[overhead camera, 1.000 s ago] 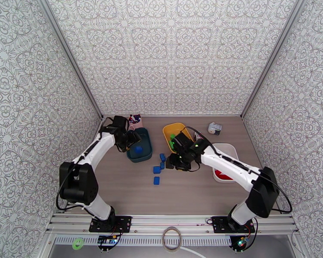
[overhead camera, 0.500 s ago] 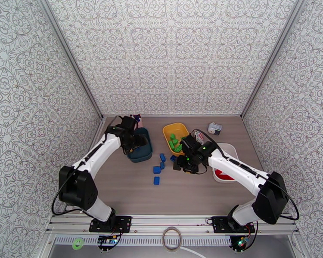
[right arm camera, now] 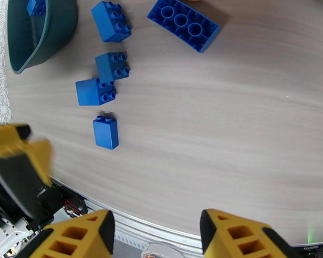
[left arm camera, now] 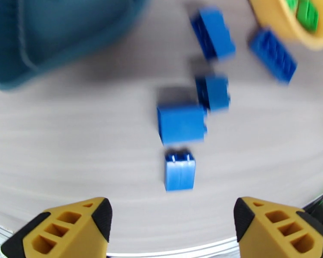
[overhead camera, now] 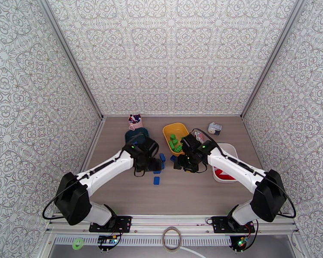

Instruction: Sort the legos into containers by color

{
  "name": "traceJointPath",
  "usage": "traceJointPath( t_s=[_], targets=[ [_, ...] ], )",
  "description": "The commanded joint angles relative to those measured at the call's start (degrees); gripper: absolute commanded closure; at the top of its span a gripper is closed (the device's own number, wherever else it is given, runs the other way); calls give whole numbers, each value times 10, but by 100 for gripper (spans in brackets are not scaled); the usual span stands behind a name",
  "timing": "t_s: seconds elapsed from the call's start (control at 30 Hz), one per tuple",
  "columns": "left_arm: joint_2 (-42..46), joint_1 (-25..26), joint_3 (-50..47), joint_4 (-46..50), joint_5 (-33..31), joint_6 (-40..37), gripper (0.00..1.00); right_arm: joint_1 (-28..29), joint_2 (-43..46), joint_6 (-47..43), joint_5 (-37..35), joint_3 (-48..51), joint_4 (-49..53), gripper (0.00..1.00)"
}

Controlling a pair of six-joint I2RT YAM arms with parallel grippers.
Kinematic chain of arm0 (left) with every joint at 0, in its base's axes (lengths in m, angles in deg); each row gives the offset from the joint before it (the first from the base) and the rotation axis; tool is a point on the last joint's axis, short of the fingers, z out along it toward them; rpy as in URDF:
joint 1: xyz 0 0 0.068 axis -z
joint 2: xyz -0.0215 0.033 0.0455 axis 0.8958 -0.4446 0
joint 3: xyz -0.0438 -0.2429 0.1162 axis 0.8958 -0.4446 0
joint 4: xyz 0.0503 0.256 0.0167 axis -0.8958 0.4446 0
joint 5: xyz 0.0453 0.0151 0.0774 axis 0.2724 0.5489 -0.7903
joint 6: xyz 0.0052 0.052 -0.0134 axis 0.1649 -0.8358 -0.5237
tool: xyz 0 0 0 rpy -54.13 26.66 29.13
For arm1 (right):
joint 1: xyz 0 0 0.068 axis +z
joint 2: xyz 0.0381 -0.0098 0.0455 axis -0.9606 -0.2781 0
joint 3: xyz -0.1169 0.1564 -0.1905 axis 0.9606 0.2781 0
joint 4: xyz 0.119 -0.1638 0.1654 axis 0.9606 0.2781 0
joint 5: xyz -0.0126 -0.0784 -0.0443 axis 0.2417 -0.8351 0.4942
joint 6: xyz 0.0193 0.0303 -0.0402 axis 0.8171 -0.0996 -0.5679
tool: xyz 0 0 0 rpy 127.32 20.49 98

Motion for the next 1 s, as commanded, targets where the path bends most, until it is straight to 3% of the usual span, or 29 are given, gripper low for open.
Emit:
traceJointPath(
  t_s=[0.0, 0.33, 0.67, 0.97],
  targets=[
    [-21, 20, -24, -26, 10, 25, 23, -10, 8, -6, 8, 25, -5, 43],
    [-96, 63, -53, -82, 31, 48, 31, -21, 37, -1, 10, 60, -8, 45],
    [-150, 63, -50, -86, 25, 52, 36, -23, 47, 6, 11, 71, -10, 47],
    [-159, 49, -40, -84, 25, 39, 47, -25, 44, 8, 11, 68, -10, 48]
  ],
)
